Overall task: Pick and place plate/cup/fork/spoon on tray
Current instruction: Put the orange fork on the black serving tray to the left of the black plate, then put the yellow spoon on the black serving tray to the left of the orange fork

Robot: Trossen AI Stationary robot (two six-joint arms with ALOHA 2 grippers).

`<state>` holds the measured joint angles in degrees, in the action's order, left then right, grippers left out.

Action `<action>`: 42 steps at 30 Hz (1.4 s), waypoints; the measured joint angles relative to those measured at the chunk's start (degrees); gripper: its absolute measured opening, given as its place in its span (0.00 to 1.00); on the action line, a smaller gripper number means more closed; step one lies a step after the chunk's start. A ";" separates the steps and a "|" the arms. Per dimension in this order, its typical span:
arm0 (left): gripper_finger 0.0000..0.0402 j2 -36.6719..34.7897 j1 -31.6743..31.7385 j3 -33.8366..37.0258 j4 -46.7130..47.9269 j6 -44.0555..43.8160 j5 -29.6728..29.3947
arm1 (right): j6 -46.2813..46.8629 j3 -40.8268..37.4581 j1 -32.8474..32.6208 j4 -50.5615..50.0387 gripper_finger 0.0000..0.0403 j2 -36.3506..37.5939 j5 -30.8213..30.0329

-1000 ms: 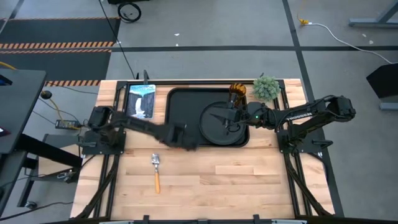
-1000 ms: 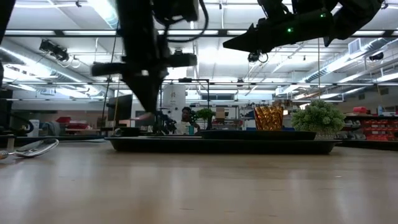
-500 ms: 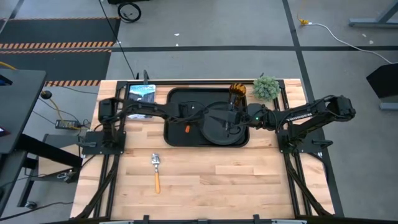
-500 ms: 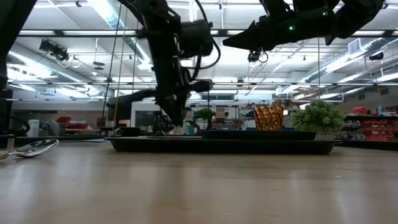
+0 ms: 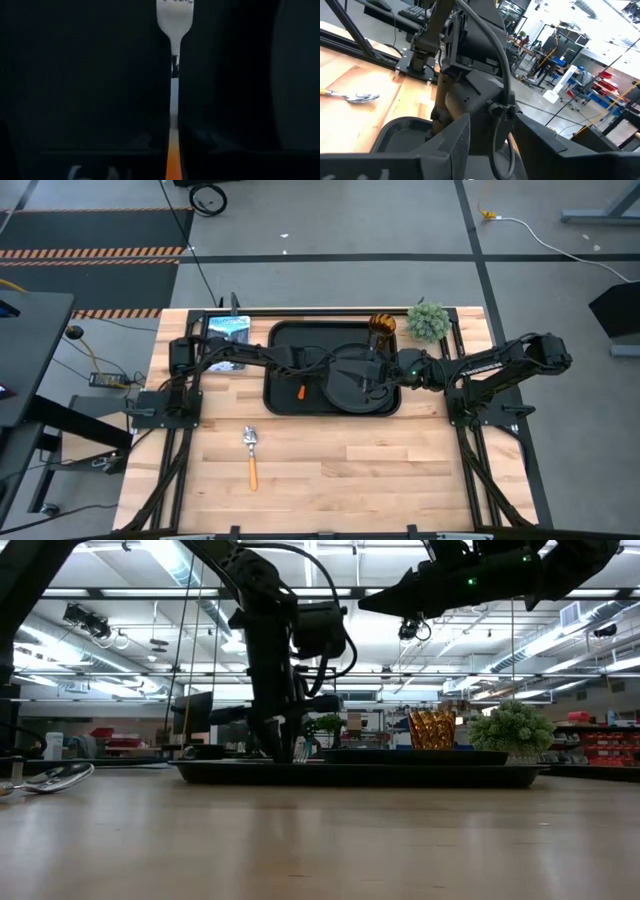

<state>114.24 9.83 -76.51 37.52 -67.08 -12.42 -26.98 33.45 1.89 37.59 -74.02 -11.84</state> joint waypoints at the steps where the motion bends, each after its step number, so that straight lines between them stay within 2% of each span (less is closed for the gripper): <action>1: 0.14 0.00 -0.11 0.00 -0.08 -0.01 -0.24 | -0.02 0.00 0.00 0.01 0.40 0.00 0.00; 7: 0.25 -0.28 -0.89 0.00 0.49 0.58 -4.66 | -0.09 0.00 0.00 0.03 0.40 0.00 0.00; 12: 0.29 -2.92 -3.91 0.00 4.09 1.48 -9.91 | -0.02 0.00 0.00 -0.01 0.40 0.00 0.00; 17: 0.29 -6.51 -10.51 0.00 8.91 1.33 -16.02 | 0.19 0.00 0.07 0.03 0.40 0.00 0.00; 23: 0.29 -8.49 -22.09 0.00 14.98 -7.15 -23.10 | 0.60 0.00 0.05 -0.22 0.40 0.00 0.00; 27: 0.29 -8.76 -28.80 -0.02 20.27 -18.04 -22.29 | 1.53 0.00 0.15 0.12 0.40 0.00 0.00; 33: 0.29 -8.78 -37.37 -0.02 24.82 -32.83 -16.23 | 1.55 0.00 0.22 0.28 0.40 0.00 0.00; 38: 0.29 -8.79 -42.72 -0.02 29.93 -40.12 -14.10 | 1.57 0.00 0.22 0.28 0.40 0.00 0.00; 42: 0.29 -8.81 -46.28 -0.02 29.47 -41.19 -12.75 | 1.97 0.00 0.22 0.27 0.40 0.00 0.00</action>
<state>105.43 -36.44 -76.53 66.99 -108.27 -25.17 -25.01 33.45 2.11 37.87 -74.02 -11.84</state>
